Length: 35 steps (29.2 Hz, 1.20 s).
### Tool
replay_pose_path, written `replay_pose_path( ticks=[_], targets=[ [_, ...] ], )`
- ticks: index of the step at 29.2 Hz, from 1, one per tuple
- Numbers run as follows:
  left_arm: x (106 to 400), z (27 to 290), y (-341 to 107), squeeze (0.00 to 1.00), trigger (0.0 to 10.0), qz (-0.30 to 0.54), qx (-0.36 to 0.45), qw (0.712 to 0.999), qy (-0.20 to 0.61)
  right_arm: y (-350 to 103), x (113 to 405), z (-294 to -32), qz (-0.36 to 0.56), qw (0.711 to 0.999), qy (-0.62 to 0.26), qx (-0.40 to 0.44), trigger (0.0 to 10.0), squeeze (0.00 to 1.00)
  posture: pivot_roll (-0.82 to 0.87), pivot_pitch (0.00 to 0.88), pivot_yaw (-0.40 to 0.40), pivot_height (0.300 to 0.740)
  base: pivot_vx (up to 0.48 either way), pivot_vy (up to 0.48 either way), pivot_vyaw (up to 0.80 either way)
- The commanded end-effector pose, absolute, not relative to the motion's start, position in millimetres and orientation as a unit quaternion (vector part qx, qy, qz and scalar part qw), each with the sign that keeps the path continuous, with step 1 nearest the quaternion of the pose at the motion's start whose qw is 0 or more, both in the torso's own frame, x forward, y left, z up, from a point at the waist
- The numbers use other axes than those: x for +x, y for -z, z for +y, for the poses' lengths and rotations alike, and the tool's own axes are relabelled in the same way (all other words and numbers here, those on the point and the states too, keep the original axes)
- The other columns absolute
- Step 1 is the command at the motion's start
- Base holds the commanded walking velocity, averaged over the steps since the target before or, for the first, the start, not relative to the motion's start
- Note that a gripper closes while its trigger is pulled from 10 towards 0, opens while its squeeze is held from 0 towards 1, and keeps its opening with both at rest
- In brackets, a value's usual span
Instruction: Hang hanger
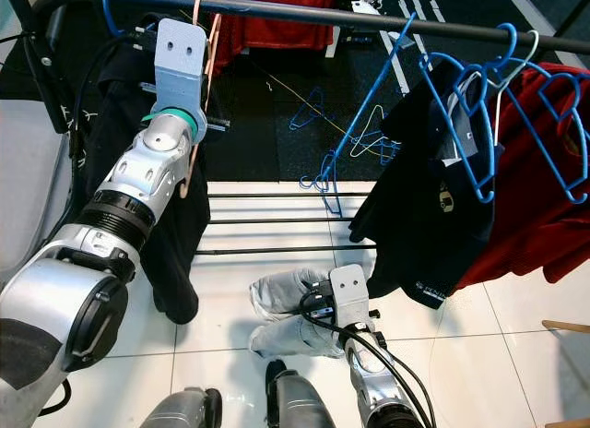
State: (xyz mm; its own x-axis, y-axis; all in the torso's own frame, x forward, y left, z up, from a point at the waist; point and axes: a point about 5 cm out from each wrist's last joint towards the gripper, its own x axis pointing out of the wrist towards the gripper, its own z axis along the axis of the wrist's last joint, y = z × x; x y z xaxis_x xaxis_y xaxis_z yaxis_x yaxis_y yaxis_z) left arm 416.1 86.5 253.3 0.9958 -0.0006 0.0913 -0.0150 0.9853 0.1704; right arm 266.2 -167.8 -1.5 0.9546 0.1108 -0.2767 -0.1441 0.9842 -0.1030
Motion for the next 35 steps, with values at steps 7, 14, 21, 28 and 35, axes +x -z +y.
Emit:
replay_pose_path(
  ticks=[7,14,21,28,35],
  targets=[
    [415,84,-280,0.00,10.0,-0.109,0.084,0.989,0.050,3,263,-168,0.135,0.987,-0.065,-0.065,10.0,0.00,-0.06,0.131,0.011,0.740,0.000,0.000,0.00],
    [409,95,-288,0.00,10.0,-0.141,0.138,0.973,0.117,4,261,-171,0.135,0.987,-0.060,-0.065,10.0,0.00,-0.06,0.138,0.012,0.740,0.000,0.000,0.00],
    [401,111,-276,0.00,10.0,-0.131,0.218,0.950,0.179,4,259,-174,0.136,0.987,-0.059,-0.067,10.0,0.00,-0.05,0.137,0.009,0.740,0.000,0.000,0.00],
    [390,129,-251,0.00,10.0,-0.109,0.211,0.951,0.196,4,260,-176,0.136,0.986,-0.060,-0.070,10.0,0.00,-0.05,0.134,-0.003,0.740,0.000,0.000,0.00],
    [364,138,-197,0.00,10.0,-0.066,0.179,0.953,0.237,0,263,-178,0.130,0.985,-0.080,-0.082,10.0,0.00,-0.05,0.134,-0.011,0.740,0.000,0.000,0.00]
  ],
)
